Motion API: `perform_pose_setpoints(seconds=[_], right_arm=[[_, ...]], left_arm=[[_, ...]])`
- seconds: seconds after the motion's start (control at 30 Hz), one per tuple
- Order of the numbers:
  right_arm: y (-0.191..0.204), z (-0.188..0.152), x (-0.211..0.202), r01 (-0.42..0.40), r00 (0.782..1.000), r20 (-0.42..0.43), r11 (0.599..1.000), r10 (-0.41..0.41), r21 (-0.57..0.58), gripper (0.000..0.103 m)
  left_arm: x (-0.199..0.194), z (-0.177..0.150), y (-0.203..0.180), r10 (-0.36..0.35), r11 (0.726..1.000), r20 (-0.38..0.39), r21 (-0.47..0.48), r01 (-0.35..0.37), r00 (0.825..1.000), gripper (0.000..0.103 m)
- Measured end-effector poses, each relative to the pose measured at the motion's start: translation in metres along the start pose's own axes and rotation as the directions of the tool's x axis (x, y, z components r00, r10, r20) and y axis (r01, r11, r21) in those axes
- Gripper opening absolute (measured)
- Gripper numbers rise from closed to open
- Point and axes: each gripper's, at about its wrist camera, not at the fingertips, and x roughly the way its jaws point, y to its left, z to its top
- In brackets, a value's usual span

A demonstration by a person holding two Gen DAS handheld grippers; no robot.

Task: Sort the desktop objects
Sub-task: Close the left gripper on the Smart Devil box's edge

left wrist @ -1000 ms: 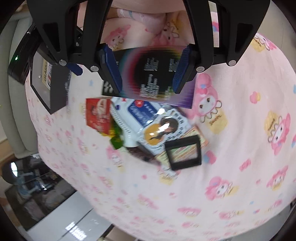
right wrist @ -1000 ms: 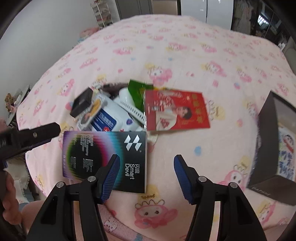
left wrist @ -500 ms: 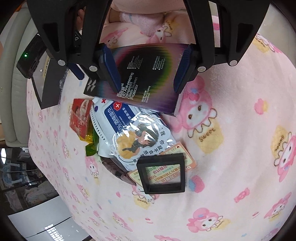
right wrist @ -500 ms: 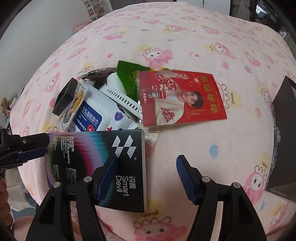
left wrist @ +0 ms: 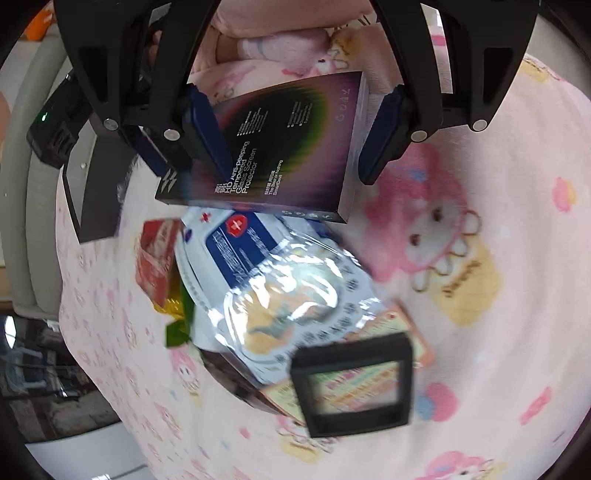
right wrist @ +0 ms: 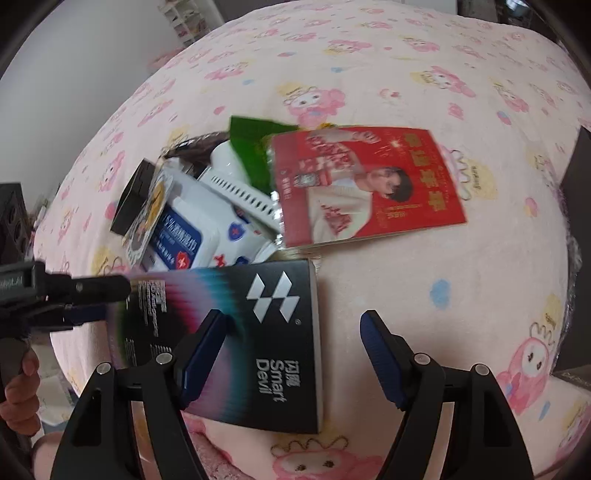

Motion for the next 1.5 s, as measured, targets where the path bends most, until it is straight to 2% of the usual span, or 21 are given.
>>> perform_pose_setpoints(seconds=[0.13, 0.2, 0.27, 0.33, 0.37, 0.4, 0.47, 0.57, 0.63, 0.73, 0.8, 0.97, 1.1, 1.2, 1.23, 1.27, 1.33, 1.37, 1.5], right_arm=[[-0.027, -0.006, -0.010, -0.001, 0.999, 0.050, 0.992, -0.005, 0.127, 0.073], [-0.038, -0.011, -0.007, -0.033, 0.998, 0.051, 0.986, 0.025, 0.164, 0.073], [-0.045, -0.012, 0.001, -0.091, 0.996, 0.024, 0.981, 0.089, 0.169, 0.073], [-0.047, -0.013, 0.002, -0.143, 0.989, 0.004, 0.975, 0.145, 0.171, 0.072], [-0.047, -0.013, 0.000, -0.153, 0.988, 0.001, 0.975, 0.155, 0.163, 0.072], [-0.046, -0.013, -0.008, -0.125, 0.992, 0.022, 0.983, 0.123, 0.136, 0.072], [-0.053, -0.013, -0.027, -0.060, 0.996, 0.073, 0.993, 0.052, 0.106, 0.072], [-0.076, -0.012, -0.056, 0.015, 0.990, 0.138, 0.994, -0.029, 0.104, 0.072], [-0.095, -0.011, -0.067, 0.039, 0.989, 0.135, 0.993, -0.054, 0.108, 0.072], [-0.120, -0.017, -0.065, 0.055, 0.995, 0.082, 0.992, -0.065, 0.111, 0.072], [-0.129, -0.024, -0.062, 0.070, 0.996, 0.054, 0.990, -0.077, 0.120, 0.072], [-0.148, -0.056, -0.079, 0.069, 0.993, 0.081, 0.985, -0.083, 0.160, 0.072], [-0.159, -0.075, -0.086, 0.078, 0.995, 0.043, 0.983, -0.086, 0.169, 0.072], [-0.160, -0.090, -0.083, 0.007, 1.000, -0.014, 0.985, -0.005, 0.174, 0.072], [-0.159, -0.095, -0.082, -0.025, 0.999, -0.032, 0.984, 0.031, 0.175, 0.071], [-0.156, -0.099, -0.079, -0.065, 0.996, -0.051, 0.984, 0.075, 0.166, 0.071], [-0.149, -0.104, -0.074, -0.121, 0.988, -0.078, 0.983, 0.133, 0.140, 0.071], [-0.145, -0.106, -0.070, -0.126, 0.987, -0.086, 0.984, 0.137, 0.126, 0.070], [-0.142, -0.105, -0.051, -0.083, 0.989, -0.108, 0.988, 0.098, 0.130, 0.065]], left_arm=[[0.002, 0.000, -0.013, 0.024, 0.999, -0.010, 0.031, -0.024, 1.000, 0.071], [0.006, 0.002, -0.026, 0.046, 0.998, -0.006, 0.052, -0.046, 0.999, 0.071], [0.012, 0.001, -0.046, 0.100, 0.991, 0.007, 0.093, -0.100, 0.995, 0.072], [0.025, -0.004, -0.074, 0.179, 0.970, 0.018, 0.164, -0.180, 0.984, 0.077], [0.031, -0.008, -0.089, 0.215, 0.955, 0.029, 0.200, -0.217, 0.976, 0.079], [0.036, -0.012, -0.100, 0.220, 0.949, 0.038, 0.224, -0.223, 0.975, 0.079], [0.041, -0.020, -0.116, 0.167, 0.957, 0.023, 0.238, -0.168, 0.986, 0.080], [0.054, -0.033, -0.134, 0.063, 0.969, -0.028, 0.242, -0.055, 0.998, 0.079], [0.067, -0.044, -0.141, 0.043, 0.968, -0.064, 0.248, -0.026, 0.997, 0.075], [0.079, -0.054, -0.145, 0.029, 0.967, -0.101, 0.254, -0.003, 0.994, 0.069], [0.080, -0.055, -0.142, 0.015, 0.973, -0.092, 0.233, 0.006, 0.996, 0.063], [0.065, -0.051, -0.126, 0.047, 0.988, 0.026, 0.148, -0.050, 0.999, 0.056], [0.064, -0.047, -0.138, 0.027, 0.980, 0.100, 0.191, -0.046, 0.995, 0.056], [0.070, -0.038, -0.158, 0.024, 0.964, 0.168, 0.258, -0.067, 0.986, 0.054], [0.075, -0.036, -0.163, 0.042, 0.955, 0.182, 0.282, -0.093, 0.982, 0.049], [0.079, -0.034, -0.167, 0.055, 0.948, 0.187, 0.299, -0.110, 0.981, 0.047], [0.090, -0.034, -0.164, 0.072, 0.946, 0.140, 0.304, -0.112, 0.988, 0.041], [0.095, -0.034, -0.162, 0.082, 0.946, 0.111, 0.305, -0.112, 0.990, 0.038], [0.103, -0.042, -0.154, 0.140, 0.939, 0.056, 0.310, -0.150, 0.989, 0.038]])
